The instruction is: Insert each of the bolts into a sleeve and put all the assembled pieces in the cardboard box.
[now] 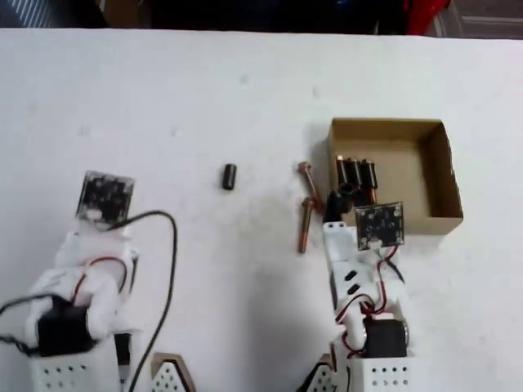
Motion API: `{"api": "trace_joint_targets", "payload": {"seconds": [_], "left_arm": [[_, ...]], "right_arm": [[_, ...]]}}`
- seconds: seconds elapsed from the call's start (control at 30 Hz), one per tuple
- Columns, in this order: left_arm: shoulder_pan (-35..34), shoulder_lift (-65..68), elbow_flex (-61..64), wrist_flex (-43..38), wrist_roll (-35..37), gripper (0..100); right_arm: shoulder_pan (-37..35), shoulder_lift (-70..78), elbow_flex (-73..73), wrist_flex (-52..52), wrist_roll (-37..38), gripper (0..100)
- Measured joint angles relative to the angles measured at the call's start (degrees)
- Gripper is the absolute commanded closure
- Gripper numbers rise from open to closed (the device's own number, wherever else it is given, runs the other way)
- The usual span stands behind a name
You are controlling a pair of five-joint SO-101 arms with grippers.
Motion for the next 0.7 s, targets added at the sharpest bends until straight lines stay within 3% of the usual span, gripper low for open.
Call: {"api": "trace_joint_targets", "payload": {"seconds": [0.47,0.7], "left_arm": [[23.7,28.9,-14.4,-0.1,11.7,98],[32.7,44.7,-21.3,-5.5,18.0,98]], "right_arm": [[8.6,0.1,6.6,-17.8,0.0,97.5],[11.7,0.1,6.7,-19.5,-1.3,97.5]]}}
